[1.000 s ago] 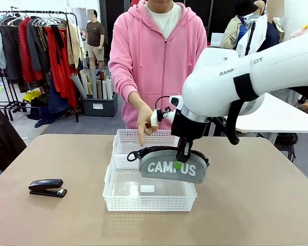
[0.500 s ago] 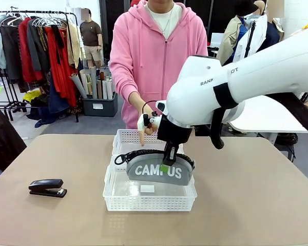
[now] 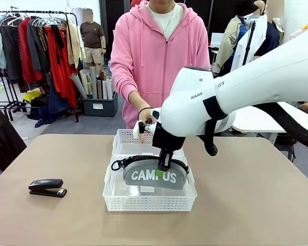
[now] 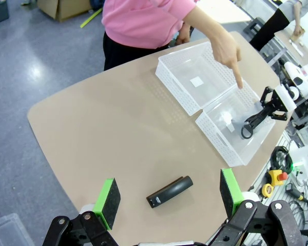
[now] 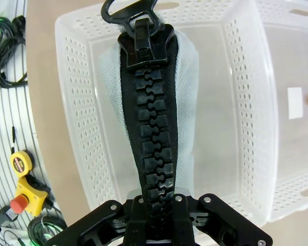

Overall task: Distribute items into two baskets.
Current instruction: Place the picked Pencil pouch into the Organizing basket as instructed by the person, then pick up the Stapler that the person points to.

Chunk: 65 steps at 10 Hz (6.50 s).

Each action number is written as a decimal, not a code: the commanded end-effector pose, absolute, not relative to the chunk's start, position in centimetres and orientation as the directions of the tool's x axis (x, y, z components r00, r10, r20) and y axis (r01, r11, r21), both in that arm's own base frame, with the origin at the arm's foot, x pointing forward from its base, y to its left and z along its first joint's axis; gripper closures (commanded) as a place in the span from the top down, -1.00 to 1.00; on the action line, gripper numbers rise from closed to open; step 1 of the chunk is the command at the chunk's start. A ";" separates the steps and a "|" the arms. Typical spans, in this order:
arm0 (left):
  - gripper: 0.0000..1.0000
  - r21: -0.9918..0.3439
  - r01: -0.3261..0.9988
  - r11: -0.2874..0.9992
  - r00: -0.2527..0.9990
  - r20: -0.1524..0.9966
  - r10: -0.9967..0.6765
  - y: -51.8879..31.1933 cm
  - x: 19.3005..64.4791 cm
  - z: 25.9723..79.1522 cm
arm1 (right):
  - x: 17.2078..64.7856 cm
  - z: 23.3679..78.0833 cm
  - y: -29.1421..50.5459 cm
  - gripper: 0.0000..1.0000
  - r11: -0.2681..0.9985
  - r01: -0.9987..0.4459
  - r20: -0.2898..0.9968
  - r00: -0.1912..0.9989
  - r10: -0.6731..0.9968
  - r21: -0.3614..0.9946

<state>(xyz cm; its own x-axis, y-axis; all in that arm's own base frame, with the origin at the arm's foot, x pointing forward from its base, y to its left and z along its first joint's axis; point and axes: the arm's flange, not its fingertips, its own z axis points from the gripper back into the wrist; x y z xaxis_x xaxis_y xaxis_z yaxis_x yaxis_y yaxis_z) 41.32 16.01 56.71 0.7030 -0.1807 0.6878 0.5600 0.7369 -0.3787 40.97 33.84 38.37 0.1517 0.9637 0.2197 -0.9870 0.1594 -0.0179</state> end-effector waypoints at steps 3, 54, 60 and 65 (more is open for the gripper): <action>1.00 -0.380 0.563 0.734 0.697 0.695 -0.175 16.0 41.3 56.8 | 41.6 37.0 35.2 -1.00 0.167 -0.985 0.215 0.153 0.965 -0.051; 1.00 -0.380 0.563 0.734 0.697 0.695 -0.175 16.0 41.3 56.8 | 32.5 56.0 -4.6 1.00 0.821 -0.483 0.707 0.692 0.145 0.304; 1.00 -0.380 0.563 0.734 0.697 0.695 -0.175 16.0 41.3 56.8 | 32.6 56.4 -4.6 1.00 0.820 -0.490 0.692 0.702 0.169 0.296; 1.00 -0.380 0.563 0.734 0.697 0.695 -0.175 16.0 41.3 56.8 | 32.6 56.4 -4.6 1.00 0.820 -0.490 0.692 0.702 0.169 0.296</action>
<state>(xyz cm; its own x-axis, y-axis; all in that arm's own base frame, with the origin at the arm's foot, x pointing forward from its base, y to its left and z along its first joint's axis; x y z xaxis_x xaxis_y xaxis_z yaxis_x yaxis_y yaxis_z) 41.31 16.03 56.69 0.7037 -0.1804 0.6872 0.5589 0.7377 -0.3787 32.67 -4.47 56.35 0.7002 0.1742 0.6924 -0.4981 0.8139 0.2990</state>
